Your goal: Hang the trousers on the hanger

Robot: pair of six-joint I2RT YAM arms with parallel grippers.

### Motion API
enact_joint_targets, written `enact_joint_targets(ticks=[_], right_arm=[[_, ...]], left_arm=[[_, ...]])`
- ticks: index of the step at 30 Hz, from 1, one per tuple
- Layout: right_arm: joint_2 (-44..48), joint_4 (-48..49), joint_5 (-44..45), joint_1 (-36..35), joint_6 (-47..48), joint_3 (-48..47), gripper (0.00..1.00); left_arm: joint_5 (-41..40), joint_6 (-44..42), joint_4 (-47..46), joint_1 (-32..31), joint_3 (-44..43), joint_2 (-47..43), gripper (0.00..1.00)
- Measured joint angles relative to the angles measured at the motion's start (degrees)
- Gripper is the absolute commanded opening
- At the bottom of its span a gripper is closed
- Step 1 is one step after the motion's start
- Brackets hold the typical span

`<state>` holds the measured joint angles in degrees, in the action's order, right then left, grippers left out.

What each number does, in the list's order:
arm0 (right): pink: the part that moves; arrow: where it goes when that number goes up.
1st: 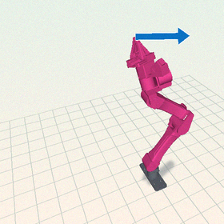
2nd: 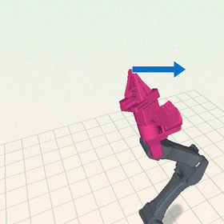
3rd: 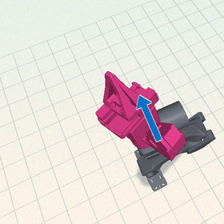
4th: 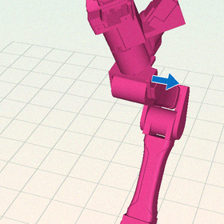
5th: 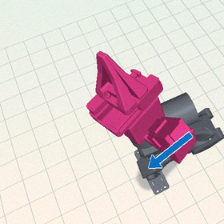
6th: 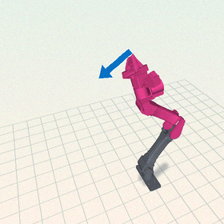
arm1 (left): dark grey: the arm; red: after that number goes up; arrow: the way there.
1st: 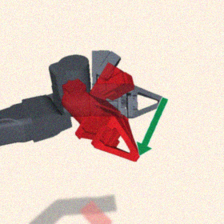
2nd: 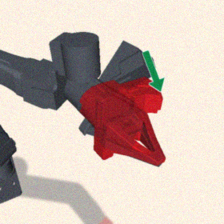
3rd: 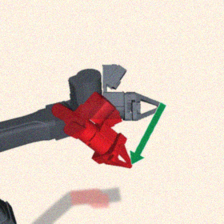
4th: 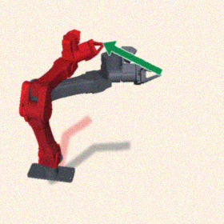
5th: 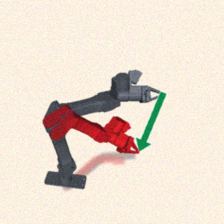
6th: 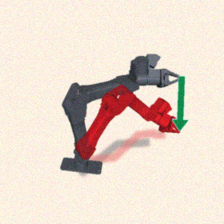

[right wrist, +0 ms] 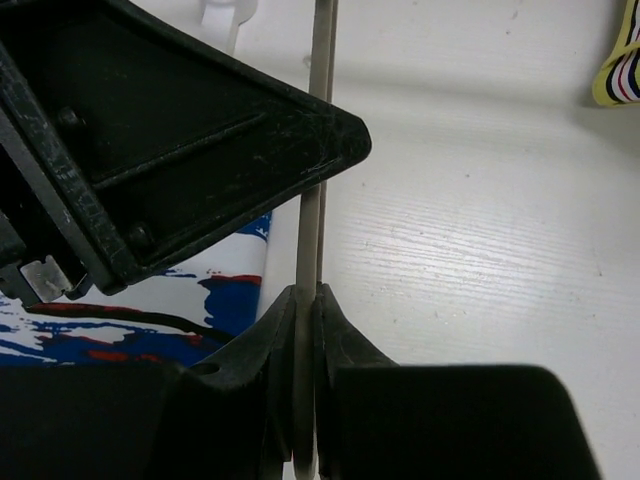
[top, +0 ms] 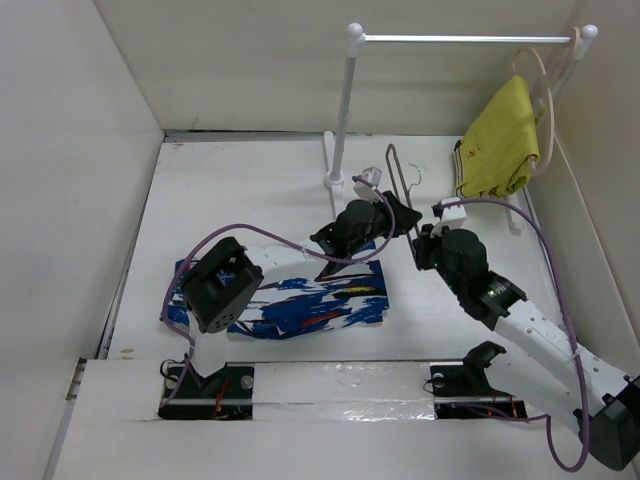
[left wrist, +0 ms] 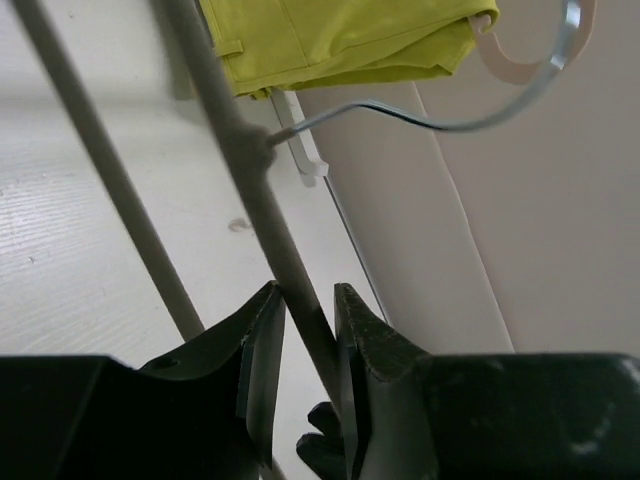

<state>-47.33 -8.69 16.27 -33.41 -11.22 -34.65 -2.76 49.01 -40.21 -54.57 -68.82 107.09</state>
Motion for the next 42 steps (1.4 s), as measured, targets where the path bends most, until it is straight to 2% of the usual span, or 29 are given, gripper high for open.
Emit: enact_joint_targets(ticks=[2,3,5,6,8,11,12,13,15,17,18,21,22,32,38,42], right_arm=[[0.2,-0.1,0.4,-0.2,-0.4,0.0,0.35],[0.5,-0.2,0.3,-0.5,-0.3,-0.1,0.45],[1.6,-1.2,0.2,-1.1,-0.3,-0.2,0.53],[2.4,-1.8,0.0,-1.2,-0.2,-0.3,0.60],[4.5,-3.3,-0.7,-1.2,-0.1,-0.4,0.63],[7.2,-4.8,-2.6,-1.2,0.3,-0.5,0.61],[7.8,-5.4,-3.0,-1.2,0.3,-0.5,0.37],[8.3,-6.0,-3.4,-1.0,0.8,-0.5,0.21],[8.8,-6.4,-4.9,0.0,0.7,-0.5,0.02],[8.6,-6.3,-6.8,1.4,0.8,-0.6,0.04],[8.1,-6.3,-8.0,2.1,0.8,-0.8,0.17],[5.9,-5.2,-12.1,3.5,0.5,-1.3,0.46],[5.1,-4.5,-13.4,3.8,0.3,-1.3,0.48],[4.0,3.1,-21.3,4.9,-3.2,0.8,0.47],[6.7,4.3,-22.3,5.7,-5.0,1.8,0.47],[5.4,6.6,-22.3,6.0,-6.6,1.8,0.46]], left_arm=[[0.5,0.1,-0.9,0.0,1.1,-0.4,0.00],[0.8,0.2,-1.5,0.0,2.6,-1.0,0.00],[1.6,0.7,-2.5,0.1,6.3,-2.8,0.00],[2.3,1.0,-3.4,0.1,8.3,-3.6,0.00],[4.0,1.7,-4.8,0.5,11.6,-4.8,0.00],[6.0,2.8,-7.8,0.9,16.4,-6.4,0.00],[6.6,3.1,-8.6,1.1,17.8,-6.8,0.00],[7.3,3.4,-9.3,1.1,18.9,-7.2,0.00],[8.6,3.5,-10.7,1.3,20.7,-7.8,0.00],[9.7,3.8,-11.8,1.3,22.1,-8.8,0.00],[10.4,3.9,-12.6,1.3,22.9,-9.4,0.00],[12.7,4.2,-15.0,1.3,24.3,-10.8,0.00],[13.4,4.2,-15.7,1.3,24.4,-11.1,0.00],[16.4,4.2,-18.1,1.0,25.6,-11.5,0.00],[17.4,4.3,-19.1,0.9,26.5,-11.5,0.00],[17.7,4.0,-19.2,0.1,26.7,-11.5,0.00]])
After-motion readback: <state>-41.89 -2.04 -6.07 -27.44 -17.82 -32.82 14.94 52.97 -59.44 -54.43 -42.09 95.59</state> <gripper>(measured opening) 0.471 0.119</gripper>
